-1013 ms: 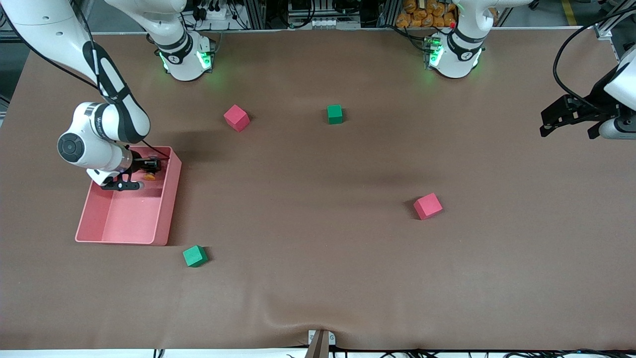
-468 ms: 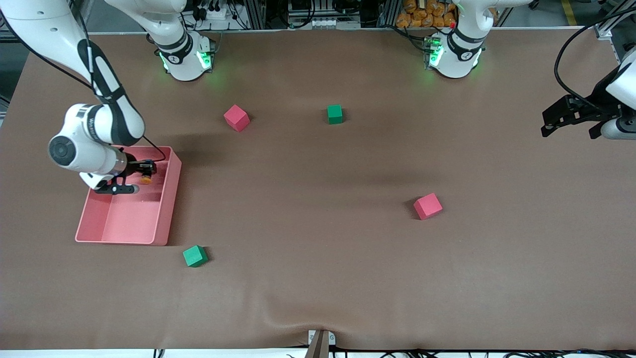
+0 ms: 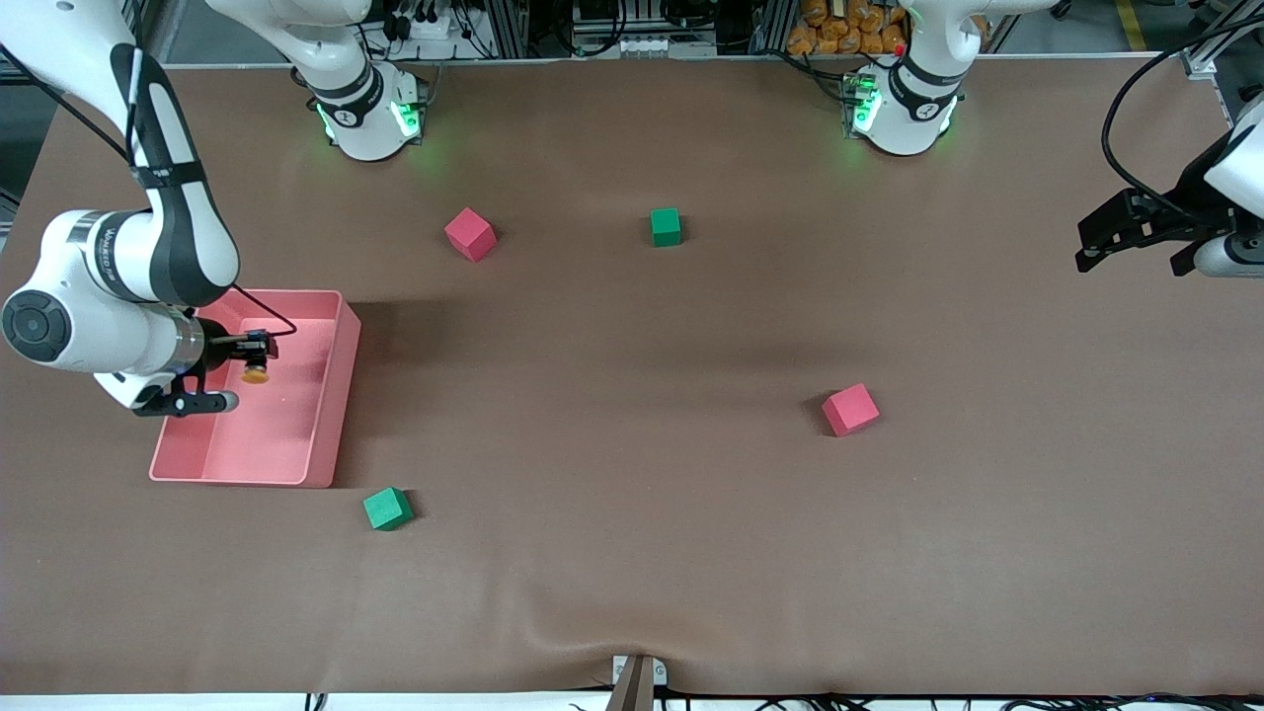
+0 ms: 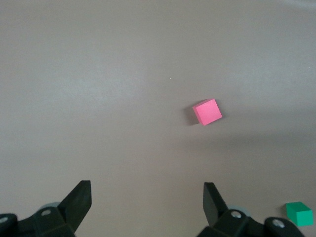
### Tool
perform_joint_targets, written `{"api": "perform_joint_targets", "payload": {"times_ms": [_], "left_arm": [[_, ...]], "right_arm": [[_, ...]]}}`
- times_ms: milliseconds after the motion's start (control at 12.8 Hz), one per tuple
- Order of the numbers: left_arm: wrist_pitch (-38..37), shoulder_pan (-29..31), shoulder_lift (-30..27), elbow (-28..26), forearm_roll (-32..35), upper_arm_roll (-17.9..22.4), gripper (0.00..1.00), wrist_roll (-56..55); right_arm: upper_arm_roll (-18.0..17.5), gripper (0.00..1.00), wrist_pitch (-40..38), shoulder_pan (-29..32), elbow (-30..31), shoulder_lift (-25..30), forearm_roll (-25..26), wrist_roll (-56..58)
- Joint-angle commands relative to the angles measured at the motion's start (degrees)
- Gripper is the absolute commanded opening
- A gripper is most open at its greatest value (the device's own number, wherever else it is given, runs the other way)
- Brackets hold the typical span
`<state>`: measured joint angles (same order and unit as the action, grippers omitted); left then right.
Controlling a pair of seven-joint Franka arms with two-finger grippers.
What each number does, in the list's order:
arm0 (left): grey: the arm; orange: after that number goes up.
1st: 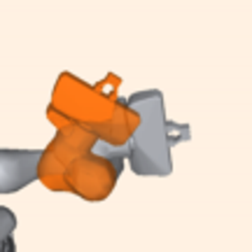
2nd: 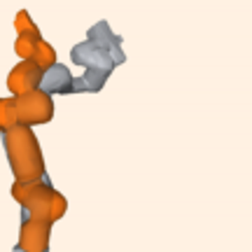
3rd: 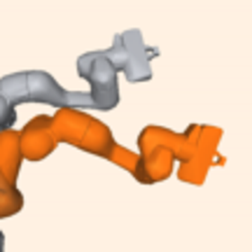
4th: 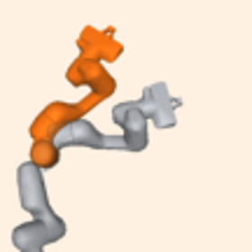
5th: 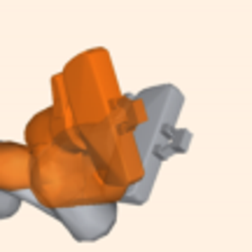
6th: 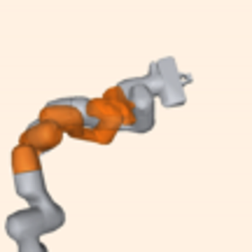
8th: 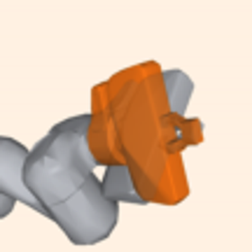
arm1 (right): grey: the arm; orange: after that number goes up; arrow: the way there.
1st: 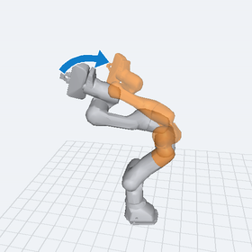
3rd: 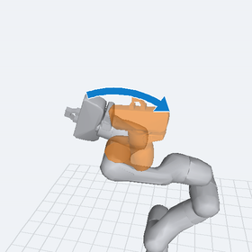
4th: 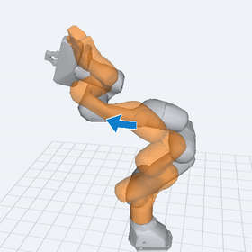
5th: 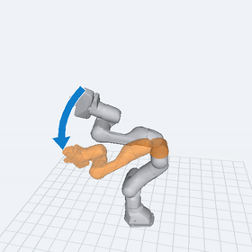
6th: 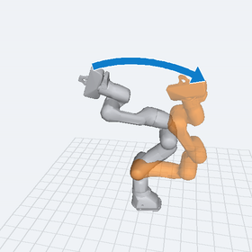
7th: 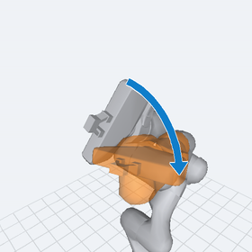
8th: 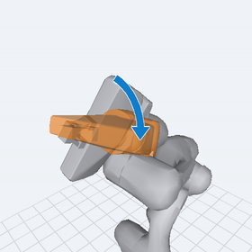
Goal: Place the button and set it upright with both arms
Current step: 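Lift the button out of the bin and carry it to mid-table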
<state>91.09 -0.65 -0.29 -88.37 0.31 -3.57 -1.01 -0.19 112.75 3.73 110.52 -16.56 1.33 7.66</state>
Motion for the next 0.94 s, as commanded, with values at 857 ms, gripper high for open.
{"api": "perform_joint_targets", "payload": {"times_ms": [857], "left_arm": [[-1.0, 0.4, 0.6, 0.7, 0.0, -0.2, 1.00, 1.0]], "right_arm": [[0.2, 0.07, 5.4, -32.9, -24.4, -17.0, -2.3, -9.7]]}}
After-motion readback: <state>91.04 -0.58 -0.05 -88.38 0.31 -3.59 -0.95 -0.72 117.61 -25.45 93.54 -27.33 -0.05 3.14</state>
